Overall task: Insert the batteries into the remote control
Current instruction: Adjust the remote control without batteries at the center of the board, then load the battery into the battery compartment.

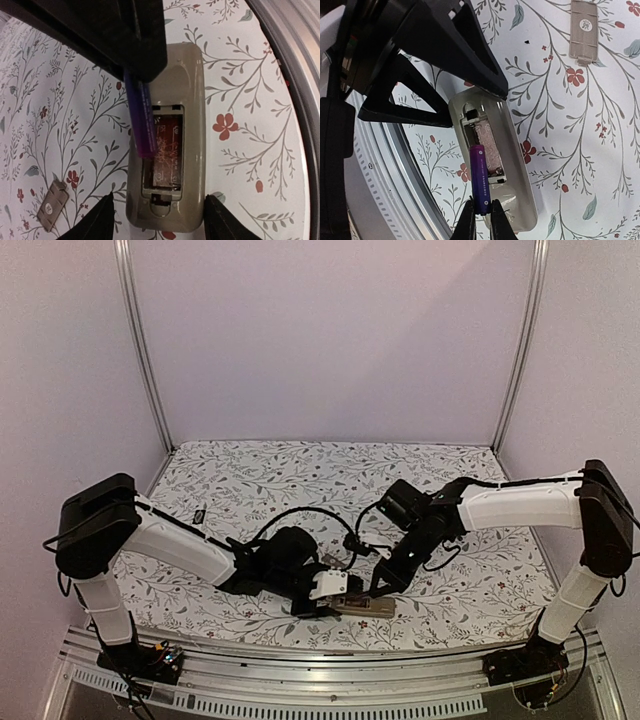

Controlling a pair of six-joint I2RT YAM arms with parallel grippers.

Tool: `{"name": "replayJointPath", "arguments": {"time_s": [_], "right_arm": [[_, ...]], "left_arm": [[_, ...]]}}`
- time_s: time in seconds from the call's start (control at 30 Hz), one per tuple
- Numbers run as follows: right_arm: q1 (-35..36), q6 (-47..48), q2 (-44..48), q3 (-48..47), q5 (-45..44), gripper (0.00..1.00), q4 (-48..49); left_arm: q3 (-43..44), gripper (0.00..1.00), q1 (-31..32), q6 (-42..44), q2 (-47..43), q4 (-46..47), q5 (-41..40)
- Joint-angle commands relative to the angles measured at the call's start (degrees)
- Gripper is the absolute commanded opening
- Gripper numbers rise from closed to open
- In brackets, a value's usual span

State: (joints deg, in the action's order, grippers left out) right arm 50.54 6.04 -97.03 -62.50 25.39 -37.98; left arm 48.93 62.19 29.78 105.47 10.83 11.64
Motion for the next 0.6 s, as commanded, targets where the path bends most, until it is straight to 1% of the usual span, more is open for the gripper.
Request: {"name": "replayJointPath", "arguments": {"time_s": [0.0, 0.1, 0.23, 0.4, 0.57], "right_arm": [[-0.3, -2.4, 1.5, 1.0, 0.7, 0.0, 2.6], [-0.2, -4.7, 1.4, 1.4, 1.0, 0.0, 4.1], [0.3, -11.4, 2.3, 2.6, 0.0, 0.0, 5.5], [0.8, -20.2, 4.0, 4.2, -1.0, 0.0, 7.1], [2.3, -24.6, 4.8, 5.6, -0.7, 0.0, 9.9]], "left_arm": [[-0.3, 0.6, -0.5, -0.4, 0.1, -0.3, -2.5], [-1.9, 0.62, -0.5, -1.2, -1.9, 1.3, 1.0], [-3.6, 0.61, -0.5, -1.8, -4.0, 3.7, 4.5], [-2.9, 0.61, -0.3, -2.4, -3.5, 4.5, 6.6], [-2.5, 0.57, 0.0, -1.4, -2.7, 5.5, 8.2]]}}
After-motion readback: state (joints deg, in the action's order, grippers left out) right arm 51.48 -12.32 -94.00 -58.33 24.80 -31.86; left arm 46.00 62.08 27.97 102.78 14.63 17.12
